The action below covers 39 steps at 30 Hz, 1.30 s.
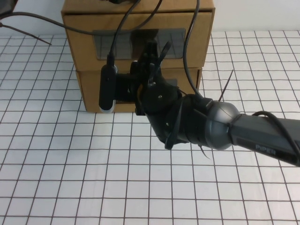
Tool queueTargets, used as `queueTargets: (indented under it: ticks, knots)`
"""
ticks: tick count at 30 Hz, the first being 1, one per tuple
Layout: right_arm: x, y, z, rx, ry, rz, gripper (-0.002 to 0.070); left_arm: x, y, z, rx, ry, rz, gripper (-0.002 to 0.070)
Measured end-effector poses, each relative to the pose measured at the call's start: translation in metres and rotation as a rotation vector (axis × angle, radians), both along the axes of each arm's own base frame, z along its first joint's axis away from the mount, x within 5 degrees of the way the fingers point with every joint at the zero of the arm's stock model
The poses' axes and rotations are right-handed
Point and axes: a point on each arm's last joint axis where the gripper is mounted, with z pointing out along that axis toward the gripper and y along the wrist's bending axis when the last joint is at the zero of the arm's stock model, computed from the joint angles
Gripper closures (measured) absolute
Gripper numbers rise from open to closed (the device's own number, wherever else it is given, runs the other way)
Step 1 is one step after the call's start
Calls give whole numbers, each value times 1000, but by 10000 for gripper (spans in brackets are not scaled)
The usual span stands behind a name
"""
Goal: Open the shoe box
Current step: 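Pull the top drawer of the cardboard box fully open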
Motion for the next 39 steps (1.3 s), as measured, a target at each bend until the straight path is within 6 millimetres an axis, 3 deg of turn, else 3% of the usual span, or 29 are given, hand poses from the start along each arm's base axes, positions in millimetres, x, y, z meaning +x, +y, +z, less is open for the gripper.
queueTargets:
  ticks: [22,39]
  knots:
    - [-76,1,1,-33,58,33,670,0,0,0,0,0,0,677]
    - [-147,-9,10,-29,114,56,669,0,0,0,0,0,0,677]
